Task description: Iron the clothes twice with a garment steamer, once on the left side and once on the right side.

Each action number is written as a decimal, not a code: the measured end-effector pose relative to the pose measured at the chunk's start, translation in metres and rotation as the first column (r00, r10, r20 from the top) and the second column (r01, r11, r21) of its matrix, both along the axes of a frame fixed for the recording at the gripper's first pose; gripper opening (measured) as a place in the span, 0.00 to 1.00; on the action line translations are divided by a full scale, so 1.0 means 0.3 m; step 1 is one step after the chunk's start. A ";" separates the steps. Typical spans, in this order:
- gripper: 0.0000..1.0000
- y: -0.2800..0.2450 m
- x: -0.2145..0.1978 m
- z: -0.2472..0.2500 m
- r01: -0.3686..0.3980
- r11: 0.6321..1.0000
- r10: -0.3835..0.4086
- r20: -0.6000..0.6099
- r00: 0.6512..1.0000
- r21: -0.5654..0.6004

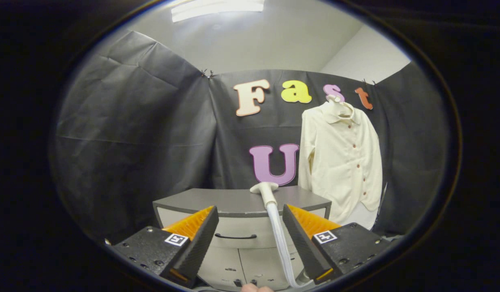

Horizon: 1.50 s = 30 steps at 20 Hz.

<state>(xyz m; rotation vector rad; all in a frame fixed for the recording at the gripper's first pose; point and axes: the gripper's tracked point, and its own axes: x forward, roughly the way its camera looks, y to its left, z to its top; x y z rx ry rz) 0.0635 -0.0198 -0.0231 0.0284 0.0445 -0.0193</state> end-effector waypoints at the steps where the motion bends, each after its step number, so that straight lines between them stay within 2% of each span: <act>1: 0.97 -0.009 0.019 0.001 0.005 1.000 -0.005 0.002 1.000 -0.001; 5: 0.96 -0.019 0.104 0.004 -0.003 1.000 0.003 0.001 1.000 -0.002; 16: 0.97 -0.105 0.338 -0.064 0.040 0.999 -0.042 -0.065 0.997 -0.029; 21: 0.97 -0.137 0.478 -0.141 0.051 0.996 -0.061 -0.155 0.986 -0.070; 24: 0.97 -0.119 0.568 -0.194 0.033 0.997 -0.045 -0.204 0.978 -0.063; 30: 0.97 -0.129 0.703 -0.324 0.024 0.991 -0.067 -0.328 0.942 -0.131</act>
